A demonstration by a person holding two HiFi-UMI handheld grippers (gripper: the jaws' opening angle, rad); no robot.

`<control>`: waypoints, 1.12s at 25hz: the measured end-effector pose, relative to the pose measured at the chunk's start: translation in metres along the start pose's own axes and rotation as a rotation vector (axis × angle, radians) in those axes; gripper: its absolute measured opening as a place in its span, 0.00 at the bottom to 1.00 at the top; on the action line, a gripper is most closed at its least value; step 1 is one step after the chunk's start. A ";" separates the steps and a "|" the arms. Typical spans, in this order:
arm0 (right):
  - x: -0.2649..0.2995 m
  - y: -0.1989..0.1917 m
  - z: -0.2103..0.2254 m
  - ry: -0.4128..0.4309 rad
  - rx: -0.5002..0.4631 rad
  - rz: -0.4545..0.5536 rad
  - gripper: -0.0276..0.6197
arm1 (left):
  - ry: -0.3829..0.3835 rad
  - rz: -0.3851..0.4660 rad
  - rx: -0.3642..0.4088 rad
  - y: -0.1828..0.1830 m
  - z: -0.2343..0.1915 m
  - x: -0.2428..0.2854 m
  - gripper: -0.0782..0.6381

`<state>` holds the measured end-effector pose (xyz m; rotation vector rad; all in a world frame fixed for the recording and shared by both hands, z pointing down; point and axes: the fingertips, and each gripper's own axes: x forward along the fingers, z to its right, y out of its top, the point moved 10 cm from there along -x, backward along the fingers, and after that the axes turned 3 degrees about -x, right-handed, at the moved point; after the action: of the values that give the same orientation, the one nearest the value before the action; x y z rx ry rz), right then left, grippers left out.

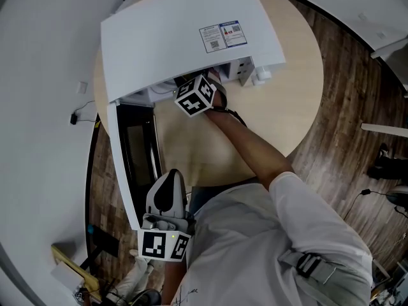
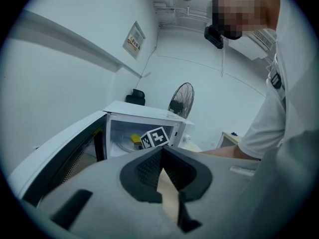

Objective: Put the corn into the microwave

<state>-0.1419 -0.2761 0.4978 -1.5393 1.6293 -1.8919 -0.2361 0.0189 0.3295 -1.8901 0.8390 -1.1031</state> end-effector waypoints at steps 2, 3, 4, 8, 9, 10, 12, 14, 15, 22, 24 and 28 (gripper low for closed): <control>-0.003 0.001 0.000 0.002 0.005 0.002 0.51 | 0.003 0.007 0.003 0.002 -0.001 -0.001 0.09; -0.005 0.000 0.000 -0.001 0.005 0.001 0.51 | 0.003 0.009 0.005 0.002 -0.001 -0.001 0.09; -0.008 0.000 0.001 -0.004 0.006 0.001 0.51 | 0.003 0.009 0.007 0.002 -0.002 0.000 0.09; -0.015 0.003 0.003 0.000 0.017 0.013 0.51 | 0.011 0.017 0.011 0.003 -0.002 -0.003 0.09; -0.017 0.004 0.003 0.002 0.020 0.016 0.51 | 0.012 0.019 0.012 0.003 -0.001 -0.003 0.09; -0.019 0.004 0.003 0.003 0.023 0.018 0.51 | 0.013 0.020 0.012 0.003 0.000 -0.004 0.09; -0.025 0.004 0.004 0.005 0.029 0.022 0.51 | 0.010 0.021 0.012 0.001 0.002 -0.004 0.09; -0.030 0.004 0.004 0.010 0.035 0.031 0.51 | 0.008 0.022 0.012 0.000 0.003 -0.004 0.09; -0.032 0.004 0.004 0.015 0.039 0.038 0.50 | 0.008 0.023 0.012 -0.001 0.004 -0.004 0.09; -0.050 0.000 0.003 0.038 0.065 0.051 0.45 | -0.004 0.028 0.010 -0.009 0.013 -0.007 0.09; -0.056 0.000 0.005 0.035 0.072 0.059 0.43 | -0.005 0.034 0.009 -0.010 0.014 -0.007 0.09; -0.067 0.000 0.008 0.042 0.098 0.063 0.40 | 0.002 0.042 0.009 -0.011 0.015 -0.010 0.09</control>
<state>-0.1065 -0.2331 0.4598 -1.4025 1.5574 -1.9526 -0.2249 0.0366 0.3308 -1.8565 0.8699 -1.0809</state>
